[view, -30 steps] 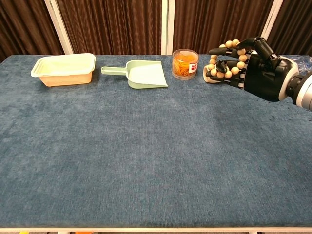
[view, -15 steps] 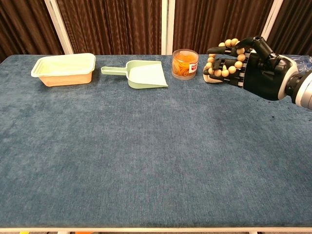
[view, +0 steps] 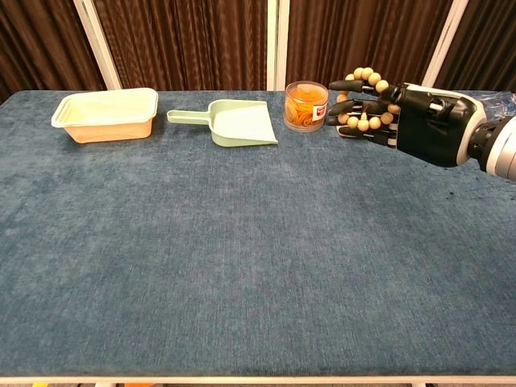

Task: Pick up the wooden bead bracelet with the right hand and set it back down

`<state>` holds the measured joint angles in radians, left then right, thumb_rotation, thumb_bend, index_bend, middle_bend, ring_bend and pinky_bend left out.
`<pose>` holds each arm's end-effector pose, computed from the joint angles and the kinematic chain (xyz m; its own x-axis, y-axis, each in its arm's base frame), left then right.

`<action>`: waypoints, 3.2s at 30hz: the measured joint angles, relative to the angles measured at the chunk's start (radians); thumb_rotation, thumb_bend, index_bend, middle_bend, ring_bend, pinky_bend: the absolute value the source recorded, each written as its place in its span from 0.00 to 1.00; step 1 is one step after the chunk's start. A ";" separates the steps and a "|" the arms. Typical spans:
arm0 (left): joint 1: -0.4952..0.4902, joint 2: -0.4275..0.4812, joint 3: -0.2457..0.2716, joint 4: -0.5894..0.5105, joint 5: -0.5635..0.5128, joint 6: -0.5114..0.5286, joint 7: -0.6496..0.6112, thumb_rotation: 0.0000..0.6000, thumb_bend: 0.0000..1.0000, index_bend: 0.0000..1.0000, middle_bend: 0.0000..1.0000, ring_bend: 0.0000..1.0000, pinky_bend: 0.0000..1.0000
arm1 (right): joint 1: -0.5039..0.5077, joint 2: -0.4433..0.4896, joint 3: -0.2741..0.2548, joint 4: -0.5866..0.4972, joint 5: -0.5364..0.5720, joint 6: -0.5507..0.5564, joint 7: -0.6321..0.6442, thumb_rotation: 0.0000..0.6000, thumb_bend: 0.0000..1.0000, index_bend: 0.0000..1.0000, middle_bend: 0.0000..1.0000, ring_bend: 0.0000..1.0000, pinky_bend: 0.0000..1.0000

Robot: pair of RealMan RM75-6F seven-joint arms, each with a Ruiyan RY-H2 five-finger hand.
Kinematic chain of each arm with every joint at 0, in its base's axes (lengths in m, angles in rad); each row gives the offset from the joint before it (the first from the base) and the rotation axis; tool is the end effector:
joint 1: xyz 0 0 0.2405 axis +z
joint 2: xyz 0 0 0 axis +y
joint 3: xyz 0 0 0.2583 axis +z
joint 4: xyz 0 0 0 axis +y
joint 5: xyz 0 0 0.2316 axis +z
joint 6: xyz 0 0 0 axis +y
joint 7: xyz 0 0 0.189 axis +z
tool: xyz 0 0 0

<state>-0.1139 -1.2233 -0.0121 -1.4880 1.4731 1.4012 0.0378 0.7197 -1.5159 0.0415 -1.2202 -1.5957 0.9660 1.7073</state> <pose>-0.3447 0.2292 0.0987 0.4461 0.1097 0.8882 0.8940 -0.0091 -0.4479 -0.1805 -0.3823 -0.0517 -0.7602 -0.5833 0.2862 -0.5094 0.2616 -0.8198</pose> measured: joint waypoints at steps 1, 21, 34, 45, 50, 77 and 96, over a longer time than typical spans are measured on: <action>0.000 0.000 0.000 -0.001 0.000 0.000 0.000 1.00 0.00 0.26 0.17 0.04 0.05 | 0.001 0.000 -0.002 0.001 -0.001 0.001 0.004 0.92 1.00 0.21 0.38 0.20 0.01; -0.002 0.009 -0.001 -0.022 0.001 0.002 0.018 1.00 0.00 0.27 0.17 0.04 0.05 | 0.001 0.020 -0.057 0.017 -0.048 0.076 0.131 0.40 0.03 0.41 0.45 0.18 0.03; -0.008 0.009 -0.001 -0.020 -0.005 -0.011 0.018 1.00 0.00 0.27 0.18 0.04 0.05 | 0.015 -0.001 -0.050 0.024 -0.010 0.057 0.078 0.26 0.38 0.55 0.51 0.24 0.03; -0.008 0.004 -0.001 -0.009 -0.006 -0.011 0.009 1.00 0.00 0.27 0.18 0.04 0.05 | 0.010 -0.030 -0.038 0.028 0.008 0.060 0.015 0.26 0.52 0.58 0.52 0.24 0.03; -0.008 0.001 -0.002 -0.005 -0.006 -0.010 0.008 1.00 0.00 0.27 0.18 0.04 0.05 | -0.002 -0.038 -0.035 0.031 0.012 0.078 -0.001 0.26 0.59 0.62 0.53 0.24 0.03; -0.009 0.004 -0.003 -0.020 -0.002 -0.002 0.022 1.00 0.00 0.27 0.18 0.04 0.05 | -0.020 -0.042 -0.032 0.053 -0.017 0.133 0.023 0.41 1.00 0.38 0.46 0.22 0.03; -0.010 0.001 -0.001 -0.011 0.001 -0.002 0.015 1.00 0.00 0.27 0.18 0.04 0.05 | -0.005 -0.028 -0.073 0.095 -0.066 0.167 0.068 0.27 0.39 0.17 0.32 0.13 0.02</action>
<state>-0.1242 -1.2226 -0.0131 -1.4990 1.4739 1.3987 0.0529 0.7144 -1.5438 -0.0314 -1.1248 -1.6622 1.1332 1.7749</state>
